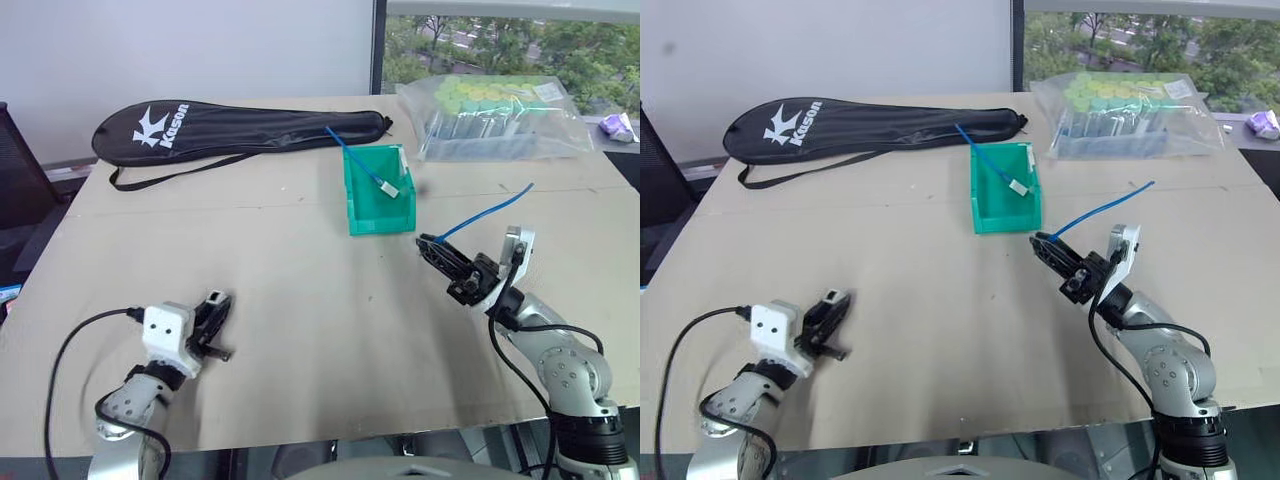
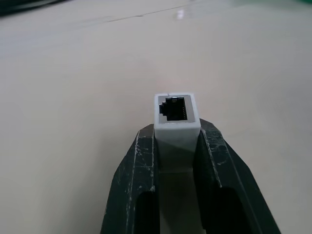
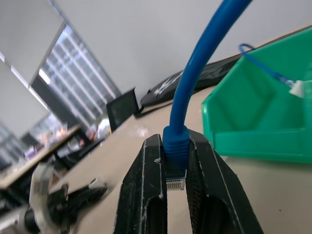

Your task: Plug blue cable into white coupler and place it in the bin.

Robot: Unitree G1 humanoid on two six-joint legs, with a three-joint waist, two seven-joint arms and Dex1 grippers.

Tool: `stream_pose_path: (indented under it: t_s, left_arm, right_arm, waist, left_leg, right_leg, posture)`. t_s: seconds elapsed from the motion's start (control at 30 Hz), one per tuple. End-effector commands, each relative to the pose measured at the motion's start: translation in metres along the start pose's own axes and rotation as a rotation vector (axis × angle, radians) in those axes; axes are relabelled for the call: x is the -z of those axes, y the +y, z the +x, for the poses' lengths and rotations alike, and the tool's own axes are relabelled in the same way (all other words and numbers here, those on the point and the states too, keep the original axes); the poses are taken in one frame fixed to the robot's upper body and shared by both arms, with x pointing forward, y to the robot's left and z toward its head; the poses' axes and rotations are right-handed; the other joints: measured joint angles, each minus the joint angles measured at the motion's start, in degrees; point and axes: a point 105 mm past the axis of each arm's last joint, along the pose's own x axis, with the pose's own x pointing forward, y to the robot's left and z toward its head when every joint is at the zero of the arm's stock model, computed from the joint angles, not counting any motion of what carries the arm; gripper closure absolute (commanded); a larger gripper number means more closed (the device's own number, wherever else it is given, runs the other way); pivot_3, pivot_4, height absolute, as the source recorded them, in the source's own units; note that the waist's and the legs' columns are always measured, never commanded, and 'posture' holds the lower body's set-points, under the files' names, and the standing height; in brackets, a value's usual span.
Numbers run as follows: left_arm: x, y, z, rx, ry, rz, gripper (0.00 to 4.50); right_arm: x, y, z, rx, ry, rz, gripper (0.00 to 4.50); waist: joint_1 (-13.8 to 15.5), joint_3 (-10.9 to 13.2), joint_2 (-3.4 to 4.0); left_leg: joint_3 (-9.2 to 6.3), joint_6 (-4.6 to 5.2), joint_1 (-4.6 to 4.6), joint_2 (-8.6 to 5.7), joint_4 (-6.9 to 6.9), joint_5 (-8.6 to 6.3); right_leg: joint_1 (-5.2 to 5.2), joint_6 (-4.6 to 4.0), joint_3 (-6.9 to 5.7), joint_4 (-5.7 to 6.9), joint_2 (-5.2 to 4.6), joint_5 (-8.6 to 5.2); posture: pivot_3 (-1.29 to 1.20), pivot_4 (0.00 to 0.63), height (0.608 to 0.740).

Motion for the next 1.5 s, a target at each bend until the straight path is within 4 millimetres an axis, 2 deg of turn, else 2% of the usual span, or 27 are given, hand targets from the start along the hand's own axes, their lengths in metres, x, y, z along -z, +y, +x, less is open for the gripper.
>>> stream_pose_path:
  t_s: [0.03, 0.1, 0.23, 0.37, 0.43, 0.6, 0.8, 0.93, 1.17, 1.5]
  left_arm:
    - [-0.012, -0.043, 0.042, 0.288, -0.028, 0.007, 4.16]
    - [-0.021, -0.059, 0.064, 0.422, -0.041, 0.030, 4.16]
    - [-0.024, -0.089, 0.106, 0.640, 0.002, 0.065, 4.16]
    - [-0.028, -0.107, 0.143, 0.675, 0.011, 0.104, 4.16]
    - [-0.028, -0.115, 0.154, 0.673, 0.013, 0.091, 4.16]
    - [-0.020, -0.124, 0.158, 0.688, 0.031, 0.050, 4.16]
    - [-0.015, -0.121, 0.158, 0.672, 0.053, 0.046, 4.16]
    - [-0.011, -0.121, 0.156, 0.672, 0.067, 0.038, 4.16]
    - [-0.007, -0.120, 0.154, 0.677, 0.081, 0.030, 4.16]
    - [-0.006, -0.124, 0.154, 0.686, 0.081, 0.014, 4.16]
  right_arm:
    - [-0.009, 0.015, 0.010, -0.082, 0.028, -0.126, 4.50]
    - [-0.008, 0.015, 0.014, -0.081, 0.055, -0.174, 4.50]
    - [0.002, 0.016, 0.026, -0.051, 0.130, -0.303, 4.50]
    - [0.024, 0.000, 0.031, 0.069, 0.285, -0.459, 4.50]
    - [0.030, -0.006, 0.033, 0.129, 0.314, -0.489, 4.50]
    - [0.030, -0.009, 0.044, 0.246, 0.295, -0.460, 4.50]
    - [0.019, -0.005, 0.062, 0.327, 0.227, -0.398, 4.50]
    - [0.018, -0.007, 0.068, 0.366, 0.229, -0.388, 4.50]
    - [0.034, -0.023, 0.065, 0.471, 0.329, -0.358, 4.50]
    - [0.042, -0.021, 0.076, 0.465, 0.351, -0.318, 4.50]
  waist:
    - [0.1, 0.0, -0.05]
    - [-0.2, 0.0, -0.27]
    - [-0.8, 0.0, -0.44]
    - [-0.8, 0.0, -0.44]
    - [-0.5, 0.0, -0.45]
    - [-0.5, -0.1, -0.47]
    - [-0.5, -0.1, -0.48]
    - [-0.5, -0.1, -0.48]
    - [-0.6, -0.2, -0.46]
    - [-0.7, -0.4, -0.43]
  left_leg:
    - [0.00, 0.05, 0.00, -0.03, 0.03, 0.03]
    - [0.00, 0.07, -0.02, -0.06, 0.07, 0.04]
    - [0.01, 0.07, -0.04, -0.14, 0.03, 0.04]
    - [-0.11, 0.06, -0.09, -0.09, -0.06, 0.04]
    - [-0.15, 0.06, -0.10, -0.09, -0.07, 0.04]
    - [-0.16, 0.06, -0.10, -0.10, -0.04, 0.04]
    - [-0.15, 0.06, -0.04, -0.05, 0.02, 0.05]
    - [-0.15, 0.06, -0.04, -0.06, 0.02, 0.05]
    - [-0.14, 0.06, -0.01, -0.06, 0.01, 0.05]
    - [-0.14, 0.06, 0.02, -0.06, 0.00, 0.04]
  right_leg:
    - [0.05, 0.00, 0.00, -0.01, 0.01, 0.00]
    - [0.13, 0.02, 0.01, -0.01, 0.07, 0.01]
    - [0.07, 0.23, 0.06, 0.00, 0.29, 0.13]
    - [-0.03, 0.26, 0.01, 0.02, 0.43, 0.12]
    - [-0.04, 0.27, -0.04, 0.03, 0.43, 0.11]
    - [0.01, 0.27, -0.03, 0.05, 0.39, 0.11]
    - [0.09, 0.27, 0.00, 0.08, 0.33, 0.11]
    - [0.10, 0.28, 0.00, 0.08, 0.29, 0.12]
    - [0.09, 0.28, 0.00, 0.10, 0.30, 0.12]
    - [0.10, 0.28, 0.00, 0.12, 0.32, 0.12]
  posture:
    - [0.00, 0.150, 0.740]
    - [0.00, 0.150, 0.740]
    - [0.00, 0.150, 0.740]
    - [0.00, 0.150, 0.740]
    - [0.00, 0.150, 0.740]
    - [0.00, 0.150, 0.740]
    - [0.00, 0.150, 0.740]
    - [0.00, 0.150, 0.740]
    - [0.00, 0.150, 0.740]
    - [0.00, 0.150, 0.740]
